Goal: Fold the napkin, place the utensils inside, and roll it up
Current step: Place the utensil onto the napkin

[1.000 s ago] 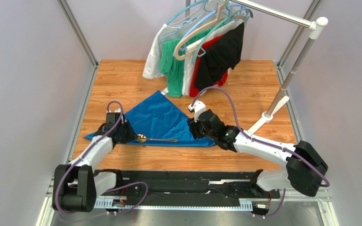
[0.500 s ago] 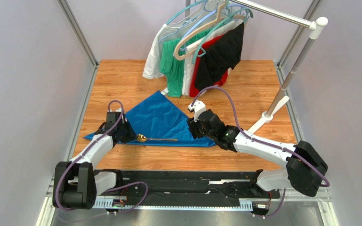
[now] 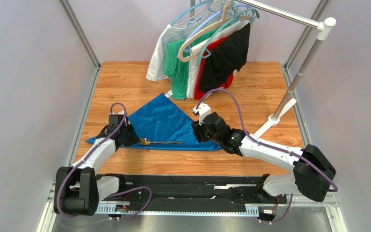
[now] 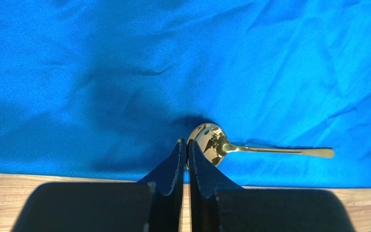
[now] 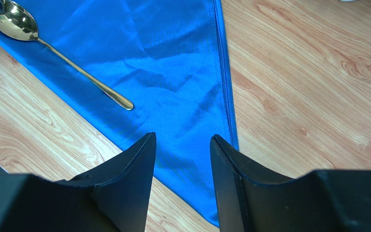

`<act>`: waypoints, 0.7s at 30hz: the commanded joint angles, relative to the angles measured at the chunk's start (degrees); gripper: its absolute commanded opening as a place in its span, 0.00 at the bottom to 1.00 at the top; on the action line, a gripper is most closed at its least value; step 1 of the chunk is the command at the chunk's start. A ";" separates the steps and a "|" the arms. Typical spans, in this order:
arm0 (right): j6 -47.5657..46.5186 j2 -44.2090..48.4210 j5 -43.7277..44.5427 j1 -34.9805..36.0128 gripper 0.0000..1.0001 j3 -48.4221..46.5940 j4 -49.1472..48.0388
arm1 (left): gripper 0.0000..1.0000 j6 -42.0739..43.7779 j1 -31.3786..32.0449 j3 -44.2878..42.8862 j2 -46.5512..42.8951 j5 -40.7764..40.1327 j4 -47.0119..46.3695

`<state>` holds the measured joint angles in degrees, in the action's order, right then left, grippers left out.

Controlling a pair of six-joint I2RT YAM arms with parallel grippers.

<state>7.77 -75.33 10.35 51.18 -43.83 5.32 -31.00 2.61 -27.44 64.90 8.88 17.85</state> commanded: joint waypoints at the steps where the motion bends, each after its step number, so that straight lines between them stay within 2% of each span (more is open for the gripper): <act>1: 0.49 0.89 -0.15 0.15 0.49 0.68 -1.98 | 0.02 0.24 0.20 -1.47 -2.06 -1.50 0.43; 21: -0.83 2.91 -4.72 0.15 0.49 0.77 -2.86 | 0.00 0.94 0.20 -1.12 -8.04 -4.31 3.77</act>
<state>7.66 -74.61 6.87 51.18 -43.00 5.28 -31.09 2.61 -27.44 58.89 6.44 20.32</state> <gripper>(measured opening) 0.491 0.014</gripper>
